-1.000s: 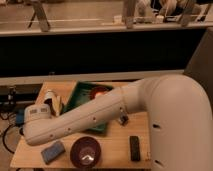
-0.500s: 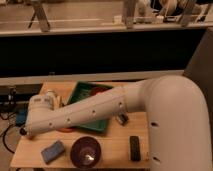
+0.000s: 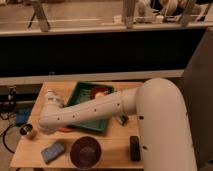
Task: Wipe tray with sponge
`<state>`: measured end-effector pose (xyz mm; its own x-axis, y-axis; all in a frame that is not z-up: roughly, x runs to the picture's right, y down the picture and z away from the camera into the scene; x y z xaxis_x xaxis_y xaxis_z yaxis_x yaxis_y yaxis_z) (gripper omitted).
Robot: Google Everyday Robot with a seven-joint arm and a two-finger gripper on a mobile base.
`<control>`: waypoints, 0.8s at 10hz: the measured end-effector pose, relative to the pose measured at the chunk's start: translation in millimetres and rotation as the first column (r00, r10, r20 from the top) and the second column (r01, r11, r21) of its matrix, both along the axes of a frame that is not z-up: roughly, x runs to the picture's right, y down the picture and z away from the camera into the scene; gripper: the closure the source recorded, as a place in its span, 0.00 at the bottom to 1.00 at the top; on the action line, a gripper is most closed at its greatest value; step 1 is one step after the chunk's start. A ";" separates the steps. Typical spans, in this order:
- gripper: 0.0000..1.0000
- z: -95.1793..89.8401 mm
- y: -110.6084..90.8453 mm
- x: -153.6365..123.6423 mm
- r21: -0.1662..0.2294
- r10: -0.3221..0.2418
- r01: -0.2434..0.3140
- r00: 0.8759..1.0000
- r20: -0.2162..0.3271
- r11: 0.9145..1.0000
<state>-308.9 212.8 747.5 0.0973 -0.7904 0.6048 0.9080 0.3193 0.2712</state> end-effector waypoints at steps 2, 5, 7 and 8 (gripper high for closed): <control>0.20 0.1 -0.3 -0.9 -0.135 -0.042 0.040 0.999 -0.006 0.990; 0.20 -5.6 5.0 -5.8 -0.237 -0.091 0.090 0.996 0.006 0.967; 0.20 -6.2 17.2 -10.3 -0.291 -0.142 0.145 0.989 0.032 0.946; 0.20 -6.3 25.5 -12.9 -0.327 -0.177 0.183 0.983 0.050 0.927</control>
